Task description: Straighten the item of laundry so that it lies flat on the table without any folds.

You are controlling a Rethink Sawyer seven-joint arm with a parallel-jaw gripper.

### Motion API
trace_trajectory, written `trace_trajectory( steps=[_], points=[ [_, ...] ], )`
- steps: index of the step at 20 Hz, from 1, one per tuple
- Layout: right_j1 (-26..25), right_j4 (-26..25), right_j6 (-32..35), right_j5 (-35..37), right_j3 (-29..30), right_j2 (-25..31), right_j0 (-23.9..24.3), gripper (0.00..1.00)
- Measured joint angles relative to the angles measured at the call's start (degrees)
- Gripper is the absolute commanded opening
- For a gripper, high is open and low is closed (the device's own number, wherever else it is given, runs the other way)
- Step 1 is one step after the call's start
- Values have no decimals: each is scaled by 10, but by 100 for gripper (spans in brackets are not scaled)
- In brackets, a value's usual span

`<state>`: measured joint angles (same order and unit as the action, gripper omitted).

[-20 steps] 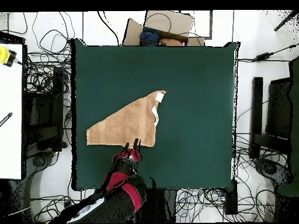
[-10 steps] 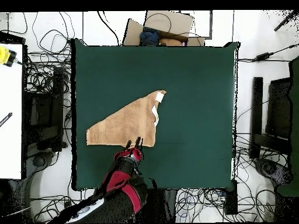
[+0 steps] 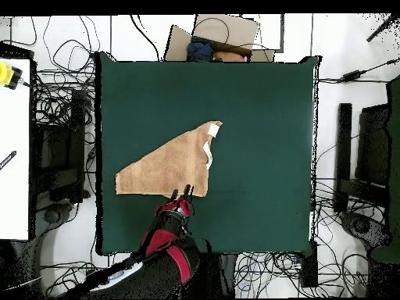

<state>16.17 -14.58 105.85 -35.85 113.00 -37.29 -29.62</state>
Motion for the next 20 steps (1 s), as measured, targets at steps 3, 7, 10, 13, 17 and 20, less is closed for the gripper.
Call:
trace_trajectory(
  steps=[3,7,10,13,17,20],
  points=[
    [-4,0,0,0,0,0,0,100],
    [-7,0,0,0,0,0,0,100],
    [-7,0,0,0,0,0,2,100],
    [-5,0,0,0,0,0,4,100],
    [-1,0,0,0,0,0,8,100],
    [2,0,0,0,0,0,9,100]
  ],
)
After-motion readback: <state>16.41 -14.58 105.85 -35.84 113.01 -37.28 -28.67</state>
